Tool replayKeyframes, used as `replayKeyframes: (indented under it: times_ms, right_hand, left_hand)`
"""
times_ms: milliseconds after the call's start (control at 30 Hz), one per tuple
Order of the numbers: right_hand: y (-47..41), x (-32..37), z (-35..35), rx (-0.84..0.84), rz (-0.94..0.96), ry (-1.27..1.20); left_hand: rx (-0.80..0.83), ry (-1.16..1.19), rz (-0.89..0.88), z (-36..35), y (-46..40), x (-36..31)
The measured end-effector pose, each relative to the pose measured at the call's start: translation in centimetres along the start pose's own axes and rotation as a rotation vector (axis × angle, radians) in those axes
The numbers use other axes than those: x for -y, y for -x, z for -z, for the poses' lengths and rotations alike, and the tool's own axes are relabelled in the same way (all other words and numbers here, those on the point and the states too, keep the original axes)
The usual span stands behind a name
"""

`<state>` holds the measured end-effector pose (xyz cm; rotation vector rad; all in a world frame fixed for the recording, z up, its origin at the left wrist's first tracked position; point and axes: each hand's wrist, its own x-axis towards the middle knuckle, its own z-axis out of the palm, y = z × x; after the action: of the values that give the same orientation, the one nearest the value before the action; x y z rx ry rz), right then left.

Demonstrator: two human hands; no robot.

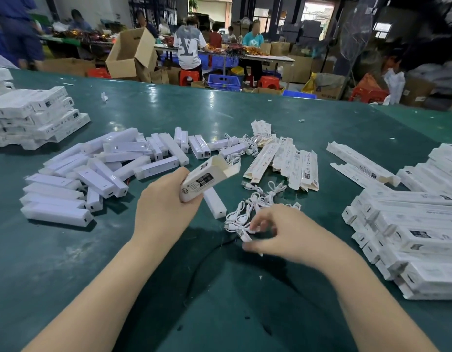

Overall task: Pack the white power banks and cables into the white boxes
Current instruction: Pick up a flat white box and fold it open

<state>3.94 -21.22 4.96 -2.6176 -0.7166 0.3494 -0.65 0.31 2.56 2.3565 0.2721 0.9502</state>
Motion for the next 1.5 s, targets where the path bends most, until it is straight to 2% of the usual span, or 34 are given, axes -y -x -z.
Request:
replayKeyframes:
  times_ms: [100, 233, 333, 400, 467, 567, 633, 800, 967, 1100, 1300, 1500]
  right_hand:
    - [0.0, 0.3, -0.5, -0.015, 0.01, 0.062]
    - [0.1, 0.1, -0.5, -0.006, 0.002, 0.063]
    - [-0.1, 0.1, 0.1, -0.171, 0.025, -0.115]
    - [0.0, 0.4, 0.8, -0.342, 0.056, -0.424]
    - [0.4, 1.1, 1.0, -0.419, 0.137, -0.713]
    - [0.6, 2.6, 0.0, -0.435, 0.224, -0.872]
    - [0.5, 3.3, -0.9, -0.451, 0.244, -0.889]
    - [0.5, 3.7, -2.0, -0.422, 0.328, -0.912]
    - [0.6, 3.7, -2.0, -0.415, 0.377, -0.686]
    - [0.8, 3.3, -1.4, -0.251, 0.446, -0.517]
    - [1.0, 3.3, -1.0, -0.124, 0.47, -0.564]
    - [1.1, 2.9, -0.7, -0.112, 0.398, -0.712]
  left_hand:
    - [0.001, 0.022, 0.042, 0.2, 0.0, 0.0]
    - [0.033, -0.061, -0.003, 0.4, -0.1, -0.3]
    - [0.087, -0.113, -0.024, 0.3, 0.1, -0.4]
    - [0.119, 0.087, 0.043, 0.2, 0.3, -0.6]
    - [0.189, 0.387, 0.167, 0.3, 0.3, -1.2]
    - [0.374, 0.68, 0.227, 0.6, 0.3, -2.4]
    - [0.43, 0.777, 0.231, 0.6, 0.4, -2.8]
    - [0.426, 0.893, 0.395, 0.6, 0.4, -2.7]
    - [0.455, 0.872, 0.398, 0.7, 0.4, -2.8]
    - [0.546, 0.827, 0.329, 1.1, 0.4, -2.9]
    - [0.676, 0.787, 0.295, 1.8, 0.2, -2.8]
    - [0.735, 0.761, 0.311, 1.8, 0.2, -2.7]
